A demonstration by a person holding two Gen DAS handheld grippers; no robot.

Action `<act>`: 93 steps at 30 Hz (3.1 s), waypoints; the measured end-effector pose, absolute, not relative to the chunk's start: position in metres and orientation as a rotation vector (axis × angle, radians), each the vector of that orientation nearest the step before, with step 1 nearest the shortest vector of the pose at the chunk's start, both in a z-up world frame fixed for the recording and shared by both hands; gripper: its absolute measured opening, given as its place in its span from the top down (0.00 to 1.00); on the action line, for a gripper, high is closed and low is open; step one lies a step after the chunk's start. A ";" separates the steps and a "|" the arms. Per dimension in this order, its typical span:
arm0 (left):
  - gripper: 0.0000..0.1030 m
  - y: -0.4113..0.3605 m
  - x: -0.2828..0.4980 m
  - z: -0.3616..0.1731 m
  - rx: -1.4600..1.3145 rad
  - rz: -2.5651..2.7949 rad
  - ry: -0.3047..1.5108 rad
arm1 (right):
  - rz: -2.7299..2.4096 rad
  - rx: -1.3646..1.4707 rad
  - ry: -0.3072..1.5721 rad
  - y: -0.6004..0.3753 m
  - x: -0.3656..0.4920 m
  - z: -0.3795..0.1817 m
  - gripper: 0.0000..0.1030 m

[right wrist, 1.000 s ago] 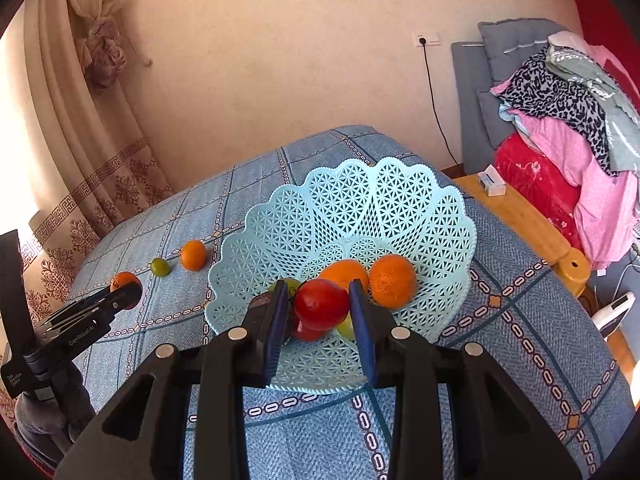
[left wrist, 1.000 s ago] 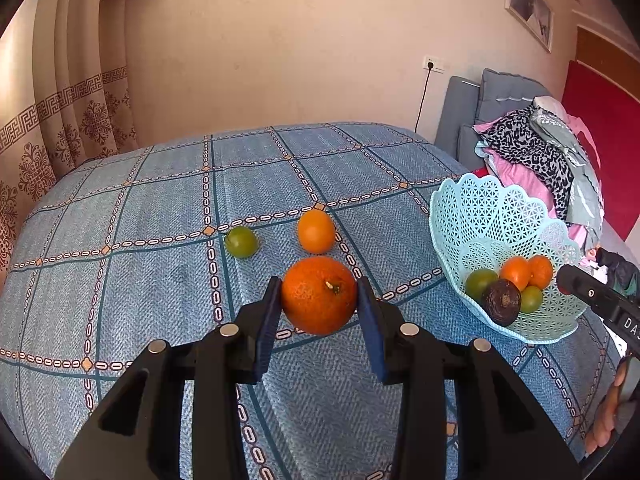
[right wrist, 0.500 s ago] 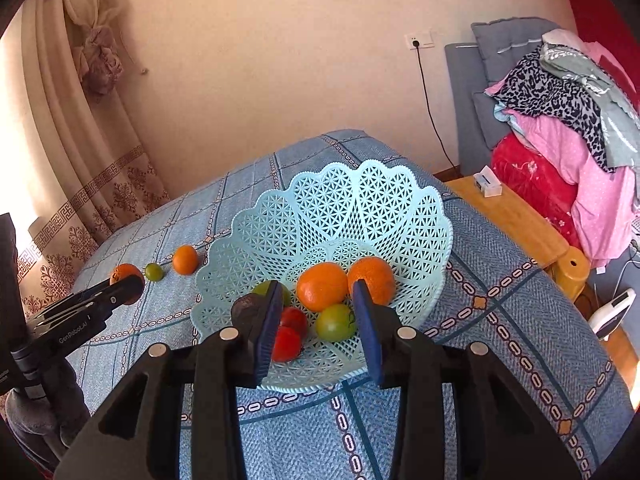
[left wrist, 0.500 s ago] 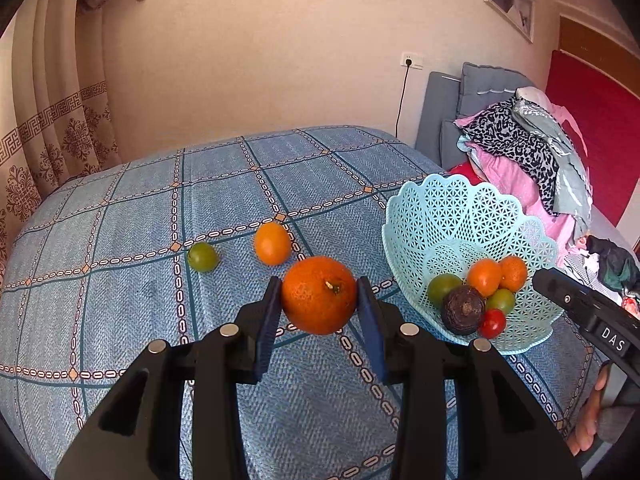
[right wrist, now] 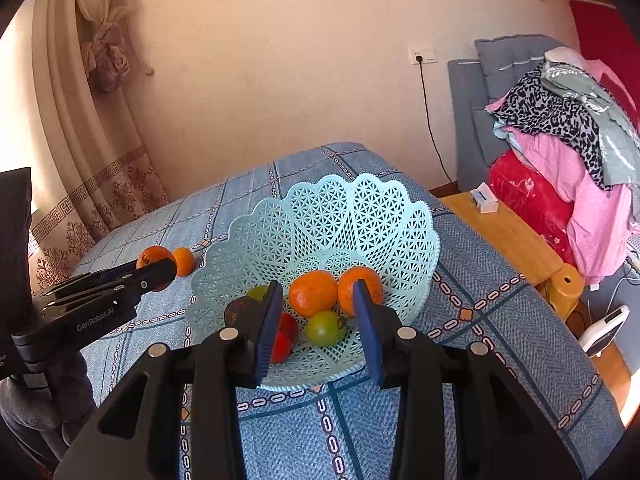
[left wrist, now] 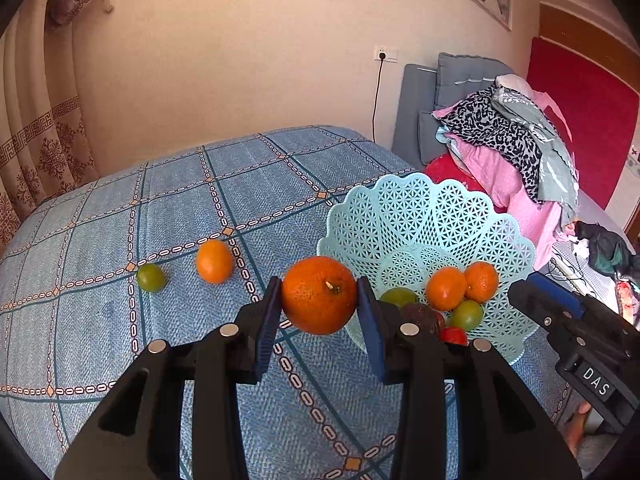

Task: Organize fruits
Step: 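Lower the large orange into the basket and open the left tool, then move both open tools toward the small orange and green tomato on the bed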

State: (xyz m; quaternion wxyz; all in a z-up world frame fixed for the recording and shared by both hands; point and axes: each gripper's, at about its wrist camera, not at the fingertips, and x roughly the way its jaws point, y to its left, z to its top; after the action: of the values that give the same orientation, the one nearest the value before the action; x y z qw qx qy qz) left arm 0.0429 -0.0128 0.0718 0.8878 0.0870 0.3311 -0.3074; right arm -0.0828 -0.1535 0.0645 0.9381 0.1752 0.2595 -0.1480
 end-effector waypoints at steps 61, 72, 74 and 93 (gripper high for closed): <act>0.16 0.065 0.084 0.097 0.006 -0.499 0.647 | -0.192 0.332 0.539 -0.109 -0.067 0.073 0.63; 0.16 0.097 0.101 0.091 0.003 -0.400 0.650 | -0.099 0.290 0.559 -0.072 -0.041 0.077 0.63; 0.15 0.101 0.103 0.089 0.020 -0.372 0.651 | -0.084 0.281 0.567 -0.065 -0.034 0.076 0.63; 0.15 0.141 0.121 0.064 0.036 -0.252 0.677 | -0.018 0.180 0.674 -0.024 0.063 0.053 0.63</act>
State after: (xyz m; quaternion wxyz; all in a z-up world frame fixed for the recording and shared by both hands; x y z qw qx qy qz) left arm 0.1212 0.1405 0.0636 0.9353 0.0176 0.3312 -0.1232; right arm 0.0629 -0.0242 0.0534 0.9397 0.0884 0.3303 -0.0088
